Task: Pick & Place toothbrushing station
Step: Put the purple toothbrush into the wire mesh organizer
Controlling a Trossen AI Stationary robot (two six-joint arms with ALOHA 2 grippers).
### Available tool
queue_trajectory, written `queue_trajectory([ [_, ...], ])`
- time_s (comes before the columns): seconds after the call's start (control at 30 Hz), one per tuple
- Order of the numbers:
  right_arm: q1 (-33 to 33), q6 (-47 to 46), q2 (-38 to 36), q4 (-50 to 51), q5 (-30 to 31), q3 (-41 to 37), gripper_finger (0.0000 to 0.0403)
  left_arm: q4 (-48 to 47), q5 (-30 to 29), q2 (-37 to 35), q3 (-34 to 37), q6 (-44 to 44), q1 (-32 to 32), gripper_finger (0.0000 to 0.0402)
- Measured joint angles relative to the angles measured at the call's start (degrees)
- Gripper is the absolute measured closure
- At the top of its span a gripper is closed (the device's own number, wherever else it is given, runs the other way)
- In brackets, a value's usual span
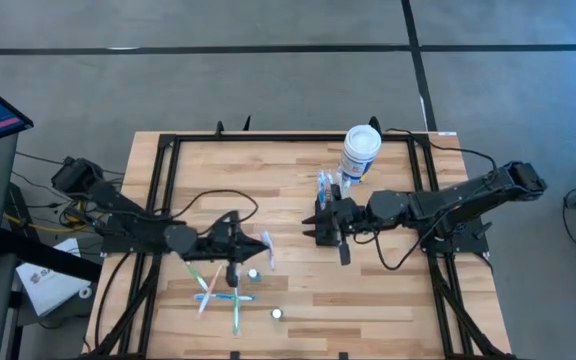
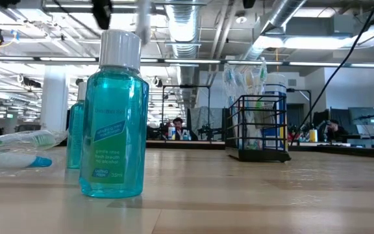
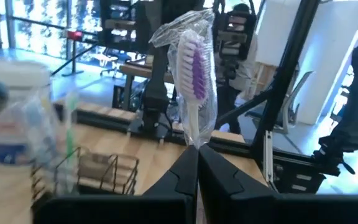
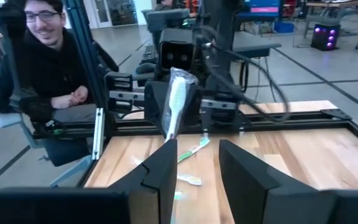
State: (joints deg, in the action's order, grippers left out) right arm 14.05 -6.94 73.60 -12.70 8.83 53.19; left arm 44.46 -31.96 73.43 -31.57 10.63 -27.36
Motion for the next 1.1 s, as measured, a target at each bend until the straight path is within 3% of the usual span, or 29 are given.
queue_trajectory([
  [0.17, 0.3, 0.1, 2.7, -1.2, 0.0, -0.1, 0.0292, 0.1, 7.1, 4.7, -6.2, -3.1, 3.7, 0.0401],
  [0.53, 0.6, 2.4, 5.5, -3.7, -2.7, 0.0, 0.0292, -0.1, 9.2, 8.8, -8.5, -4.8, 8.2, 0.0401],
  [1.1, 0.3, 3.1, 8.2, -8.6, -2.8, 0.0, 0.0292, 1.0, 10.9, 8.8, -8.5, -4.8, 8.4, 0.0401],
])
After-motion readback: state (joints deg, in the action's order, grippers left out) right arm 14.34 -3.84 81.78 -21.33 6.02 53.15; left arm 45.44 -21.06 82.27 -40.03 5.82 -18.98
